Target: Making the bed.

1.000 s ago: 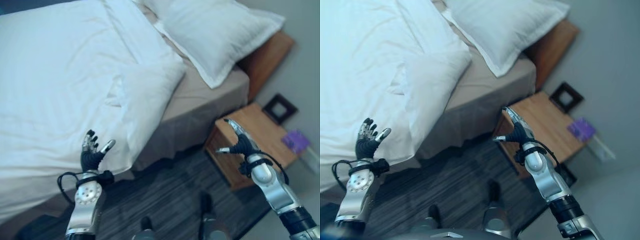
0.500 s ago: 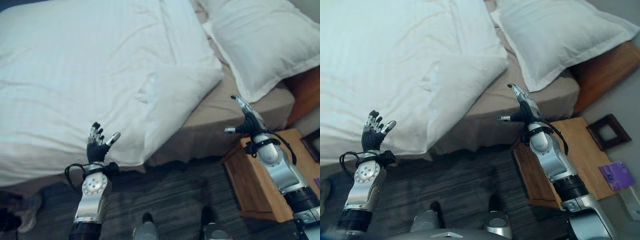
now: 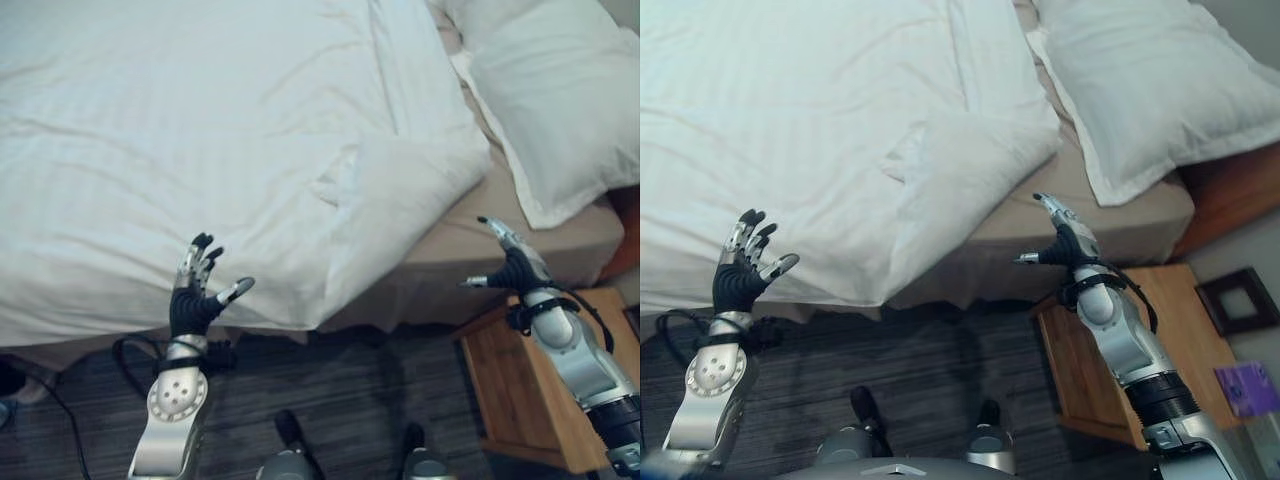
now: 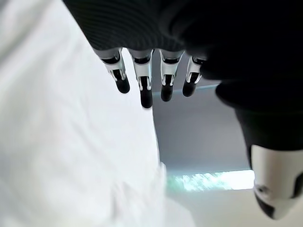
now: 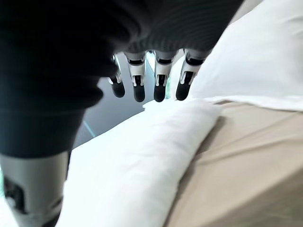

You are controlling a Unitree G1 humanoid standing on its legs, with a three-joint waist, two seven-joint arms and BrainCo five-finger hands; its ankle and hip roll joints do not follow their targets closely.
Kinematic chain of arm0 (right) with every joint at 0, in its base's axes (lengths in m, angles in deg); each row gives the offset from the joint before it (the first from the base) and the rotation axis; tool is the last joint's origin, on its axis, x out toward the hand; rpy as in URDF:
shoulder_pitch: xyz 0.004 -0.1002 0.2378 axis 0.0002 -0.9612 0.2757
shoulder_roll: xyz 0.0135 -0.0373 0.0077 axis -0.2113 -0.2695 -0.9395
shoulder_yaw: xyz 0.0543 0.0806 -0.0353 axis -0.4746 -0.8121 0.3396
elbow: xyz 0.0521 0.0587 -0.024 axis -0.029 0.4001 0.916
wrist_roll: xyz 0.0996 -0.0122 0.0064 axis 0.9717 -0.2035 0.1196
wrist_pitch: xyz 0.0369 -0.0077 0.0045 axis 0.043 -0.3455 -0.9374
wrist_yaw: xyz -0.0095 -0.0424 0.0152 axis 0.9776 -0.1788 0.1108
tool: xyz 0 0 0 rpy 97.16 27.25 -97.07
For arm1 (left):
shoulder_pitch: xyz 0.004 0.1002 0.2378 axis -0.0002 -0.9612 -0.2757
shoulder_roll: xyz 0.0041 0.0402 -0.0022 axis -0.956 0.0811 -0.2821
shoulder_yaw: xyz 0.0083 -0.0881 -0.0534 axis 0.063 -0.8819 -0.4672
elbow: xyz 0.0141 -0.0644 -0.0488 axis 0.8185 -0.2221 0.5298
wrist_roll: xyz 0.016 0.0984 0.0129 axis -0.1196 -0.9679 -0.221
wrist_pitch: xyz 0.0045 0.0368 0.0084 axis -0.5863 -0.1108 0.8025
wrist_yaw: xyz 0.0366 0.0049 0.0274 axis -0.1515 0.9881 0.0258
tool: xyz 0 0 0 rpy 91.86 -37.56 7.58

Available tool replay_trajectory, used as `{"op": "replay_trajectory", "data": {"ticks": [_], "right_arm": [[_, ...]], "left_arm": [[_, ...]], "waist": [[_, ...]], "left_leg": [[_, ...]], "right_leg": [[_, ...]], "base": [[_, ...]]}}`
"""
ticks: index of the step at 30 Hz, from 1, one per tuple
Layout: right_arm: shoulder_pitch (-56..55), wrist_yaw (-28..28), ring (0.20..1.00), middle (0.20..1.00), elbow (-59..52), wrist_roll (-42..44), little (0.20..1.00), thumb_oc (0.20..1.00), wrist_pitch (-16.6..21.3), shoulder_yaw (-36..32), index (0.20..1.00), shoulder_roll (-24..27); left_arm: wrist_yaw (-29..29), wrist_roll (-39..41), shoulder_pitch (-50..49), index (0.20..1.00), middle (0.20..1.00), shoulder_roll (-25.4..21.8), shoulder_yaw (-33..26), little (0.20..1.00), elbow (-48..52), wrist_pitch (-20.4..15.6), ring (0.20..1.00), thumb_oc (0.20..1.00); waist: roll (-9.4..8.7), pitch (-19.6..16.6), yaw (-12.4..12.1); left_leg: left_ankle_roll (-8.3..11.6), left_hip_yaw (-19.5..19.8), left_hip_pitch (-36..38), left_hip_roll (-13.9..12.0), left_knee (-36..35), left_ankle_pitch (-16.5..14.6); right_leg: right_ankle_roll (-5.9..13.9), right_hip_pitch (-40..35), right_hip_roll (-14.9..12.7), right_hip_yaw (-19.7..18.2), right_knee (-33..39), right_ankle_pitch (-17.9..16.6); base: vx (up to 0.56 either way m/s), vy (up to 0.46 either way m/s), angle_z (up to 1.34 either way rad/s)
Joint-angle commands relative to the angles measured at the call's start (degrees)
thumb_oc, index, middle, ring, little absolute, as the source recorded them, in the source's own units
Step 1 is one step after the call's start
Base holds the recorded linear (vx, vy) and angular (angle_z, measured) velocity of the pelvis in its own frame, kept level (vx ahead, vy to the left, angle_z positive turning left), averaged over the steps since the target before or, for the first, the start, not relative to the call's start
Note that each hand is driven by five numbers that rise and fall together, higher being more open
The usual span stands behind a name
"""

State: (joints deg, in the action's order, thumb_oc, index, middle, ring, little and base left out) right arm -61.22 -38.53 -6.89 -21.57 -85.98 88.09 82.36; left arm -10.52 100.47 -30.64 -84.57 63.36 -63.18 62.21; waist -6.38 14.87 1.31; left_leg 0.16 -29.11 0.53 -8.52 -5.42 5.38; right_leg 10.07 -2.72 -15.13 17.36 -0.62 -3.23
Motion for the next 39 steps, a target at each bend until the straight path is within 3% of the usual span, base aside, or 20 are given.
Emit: {"op": "replay_trajectory", "data": {"ticks": [1,3,4,6,12,20,30,31,32,33,34,35,39], "right_arm": [[13.35,2.97,1.000,1.000,6.02,-1.45,1.000,1.000,0.21,0.74,1.000,2.26],[17.35,3.55,1.000,1.000,7.98,-1.34,1.000,1.000,0.19,1.98,1.000,3.08],[20.67,4.07,1.000,1.000,11.39,-1.95,1.000,1.000,-0.29,3.67,1.000,4.57],[25.61,4.86,1.000,1.000,15.01,-1.90,1.000,1.000,-0.37,5.54,1.000,6.12],[38.48,7.14,1.000,1.000,23.90,0.81,1.000,1.000,0.14,10.52,1.000,8.90],[55.20,9.35,1.000,1.000,34.63,3.49,1.000,1.000,1.20,20.52,1.000,10.94],[62.16,10.75,1.000,1.000,45.05,9.42,1.000,1.000,1.88,24.08,1.000,7.78],[61.72,10.65,0.834,0.834,46.34,10.12,0.834,0.834,1.89,23.81,0.834,7.38],[60.37,10.36,0.517,0.517,48.24,11.93,0.517,0.517,1.53,22.73,0.517,6.32],[60.35,10.35,0.429,0.429,48.28,11.95,0.429,0.429,1.53,22.74,0.429,6.33],[58.43,8.87,0.241,0.241,44.70,13.20,0.241,0.241,2.43,22.33,0.241,6.17],[54.26,10.84,0.200,0.200,41.59,12.13,0.200,0.200,-1.32,19.36,0.200,2.53],[53.15,11.91,0.200,0.200,41.37,11.16,0.200,0.200,-1.36,18.29,0.200,1.48]], "left_arm": [[0.86,-1.86,1.32,1.000,1.000,-5.07,-0.67,1.000,2.08,-3.38,1.000,1.000],[0.99,-1.67,1.61,1.000,1.000,-5.31,-0.99,1.000,2.39,-4.11,1.000,1.000],[2.20,-0.81,1.58,1.000,1.000,-5.96,-0.50,1.000,2.93,-4.96,1.000,1.000],[2.29,-1.29,1.73,1.000,1.000,-6.28,0.09,1.000,2.56,-5.40,1.000,1.000],[3.04,-1.54,0.85,1.000,1.000,-7.11,3.59,1.000,1.28,-7.60,1.000,1.000],[0.45,-2.57,2.58,1.000,1.000,-8.09,8.37,1.000,-6.79,-9.57,1.000,1.000],[-1.85,-0.89,6.99,1.000,1.000,-6.24,14.02,1.000,-14.89,-10.19,1.000,1.000],[-1.94,-0.68,7.48,1.000,1.000,-5.77,14.74,1.000,-15.47,-10.21,1.000,1.000],[-2.24,-0.34,8.45,1.000,1.000,-4.99,15.98,1.000,-16.16,-9.93,1.000,1.000],[-2.25,-0.35,8.48,1.000,1.000,-5.00,16.04,1.000,-16.24,-9.95,1.000,1.000],[-0.73,7.47,13.98,1.000,1.000,-11.23,8.98,1.000,-23.10,-9.79,1.000,1.000],[-4.82,3.88,18.46,1.000,1.000,-9.88,11.45,1.000,-21.81,-9.03,1.000,1.000],[-4.76,3.56,18.39,1.000,1.000,-9.69,11.20,1.000,-20.84,-8.95,1.000,1.000]], "waist": [[-0.05,0.84,-0.41],[-0.02,1.28,-1.05],[-1.11,1.36,-1.70],[-1.59,1.86,-2.44],[-0.27,2.64,-4.49],[3.32,3.91,-7.32],[7.83,3.93,-9.10],[8.13,3.87,-9.15],[8.66,3.88,-8.88],[8.71,3.57,-8.99],[9.44,3.67,-7.85],[9.87,3.69,-6.08],[9.71,3.77,-5.51]], "left_leg": [[5.40,-1.55,4.17,-2.28,0.55,-5.39],[5.71,-1.86,3.99,-2.81,0.62,-5.89],[6.07,-1.88,4.19,-2.33,0.67,-5.94],[6.25,-1.61,4.07,-1.84,0.65,-5.69],[7.10,0.30,0.26,-2.13,0.59,-4.30],[8.22,1.84,-7.12,-3.34,0.42,-0.62],[8.80,4.58,-13.59,-3.56,0.42,1.00],[8.80,4.78,-14.03,-3.57,0.42,1.04],[8.73,4.74,-14.43,-3.50,0.42,1.07],[9.30,5.57,-13.97,-3.53,0.42,-0.01],[9.44,5.07,-13.54,-3.42,0.42,0.12],[9.33,4.50,-12.87,-3.16,0.42,-0.36],[9.21,4.43,-12.39,-2.91,0.42,-0.67]], "right_leg": [[0.89,6.82,1.47,0.34,5.35,0.67],[1.53,8.64,0.85,1.10,5.59,0.83],[1.59,8.54,0.04,1.57,5.62,0.38],[1.84,8.37,-0.72,2.65,5.62,-0.60],[2.24,9.93,-1.27,3.69,5.62,-2.19],[1.37,14.90,-0.59,3.73,5.62,-3.14],[1.24,19.82,-0.42,2.58,5.62,-3.53],[1.23,20.29,-0.38,2.53,5.62,-3.56],[1.31,20.69,-0.49,2.31,5.62,-3.61],[1.90,20.24,-0.44,1.70,5.62,-2.65],[1.96,20.30,-0.41,1.03,5.62,-2.75],[2.23,20.17,-0.52,0.42,5.62,-2.84],[2.30,19.81,-0.61,0.30,5.62,-2.93]], "base": [[0.06,0.017,-0.12],[0.07,-0.019,0.12],[0.07,-0.025,0.37],[0.07,-0.037,0.24],[0.02,-0.067,0.08],[0.00,-0.104,0.19],[0.00,-0.072,0.21],[-0.06,-0.014,0.04],[0.00,0.000,0.00],[0.02,0.073,-0.01],[0.04,0.178,0.03],[-0.03,0.171,0.03],[-0.01,0.039,-0.05]]}}
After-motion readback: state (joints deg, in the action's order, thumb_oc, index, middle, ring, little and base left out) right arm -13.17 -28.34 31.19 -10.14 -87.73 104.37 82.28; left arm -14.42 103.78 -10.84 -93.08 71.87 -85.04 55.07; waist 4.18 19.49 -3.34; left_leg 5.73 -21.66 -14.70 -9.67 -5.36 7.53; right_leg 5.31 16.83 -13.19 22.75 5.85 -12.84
